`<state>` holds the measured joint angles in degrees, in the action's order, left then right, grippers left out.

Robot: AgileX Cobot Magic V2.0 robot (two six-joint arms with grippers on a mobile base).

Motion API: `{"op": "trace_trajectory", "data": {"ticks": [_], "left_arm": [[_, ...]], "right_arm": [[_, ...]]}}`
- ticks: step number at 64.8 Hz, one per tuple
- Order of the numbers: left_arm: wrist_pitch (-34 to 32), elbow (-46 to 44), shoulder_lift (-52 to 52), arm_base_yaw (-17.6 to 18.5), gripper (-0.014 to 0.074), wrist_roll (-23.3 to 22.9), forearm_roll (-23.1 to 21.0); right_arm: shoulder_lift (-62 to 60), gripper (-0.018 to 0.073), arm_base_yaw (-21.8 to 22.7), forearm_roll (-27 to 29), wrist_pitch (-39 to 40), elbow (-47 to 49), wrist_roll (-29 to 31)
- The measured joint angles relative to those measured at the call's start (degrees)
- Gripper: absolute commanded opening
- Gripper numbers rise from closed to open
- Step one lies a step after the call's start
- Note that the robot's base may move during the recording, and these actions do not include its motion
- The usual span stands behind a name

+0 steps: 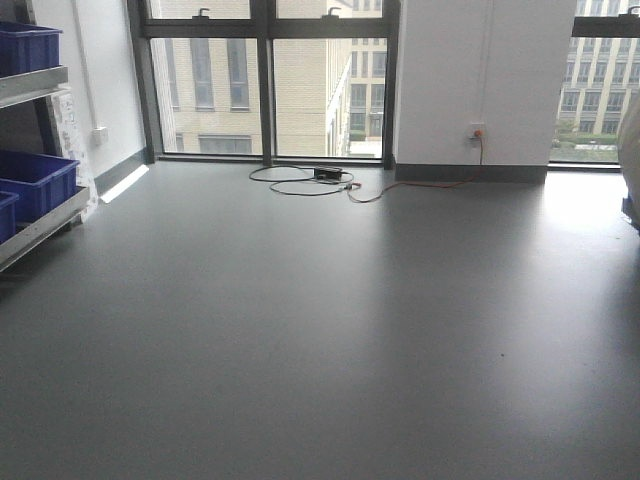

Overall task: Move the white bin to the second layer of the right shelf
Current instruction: 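Drive across the room toward the windows holding the bin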

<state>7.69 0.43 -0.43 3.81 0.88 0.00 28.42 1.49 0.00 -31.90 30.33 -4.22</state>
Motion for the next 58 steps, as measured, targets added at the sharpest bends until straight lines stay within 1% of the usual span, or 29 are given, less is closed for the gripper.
{"op": "trace_trajectory", "data": {"ticks": [58], "left_arm": [[0.0,0.0,0.0,0.0,0.0085,0.0,0.0]], "right_arm": [[0.0,0.0049,0.0,0.0,0.0,0.0,0.0]]}}
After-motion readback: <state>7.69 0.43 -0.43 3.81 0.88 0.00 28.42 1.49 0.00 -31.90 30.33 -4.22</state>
